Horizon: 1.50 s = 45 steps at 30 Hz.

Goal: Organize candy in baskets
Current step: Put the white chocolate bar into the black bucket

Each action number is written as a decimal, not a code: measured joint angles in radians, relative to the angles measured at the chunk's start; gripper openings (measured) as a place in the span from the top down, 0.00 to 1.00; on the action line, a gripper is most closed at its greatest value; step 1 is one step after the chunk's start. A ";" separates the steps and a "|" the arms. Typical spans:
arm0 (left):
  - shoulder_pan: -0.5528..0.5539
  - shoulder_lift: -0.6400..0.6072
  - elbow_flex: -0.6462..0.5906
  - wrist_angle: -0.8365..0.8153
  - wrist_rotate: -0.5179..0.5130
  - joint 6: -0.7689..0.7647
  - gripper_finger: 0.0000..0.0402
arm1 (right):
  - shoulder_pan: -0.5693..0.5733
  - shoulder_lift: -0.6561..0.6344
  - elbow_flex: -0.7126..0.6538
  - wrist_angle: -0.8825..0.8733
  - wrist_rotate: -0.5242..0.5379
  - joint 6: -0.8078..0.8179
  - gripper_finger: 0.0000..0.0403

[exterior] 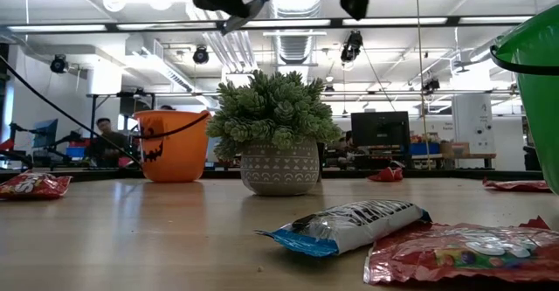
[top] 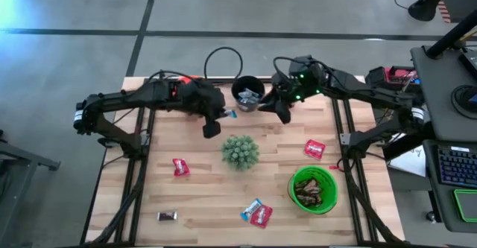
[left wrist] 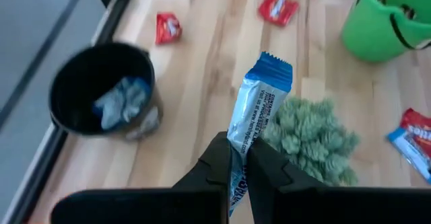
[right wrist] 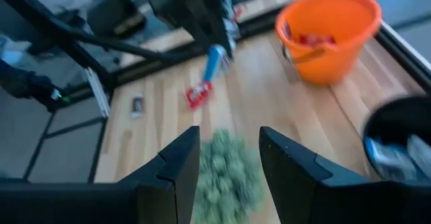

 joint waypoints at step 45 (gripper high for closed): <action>0.079 0.001 0.000 0.124 -0.014 0.162 1.00 | 0.015 0.346 0.245 0.147 0.034 -0.038 0.87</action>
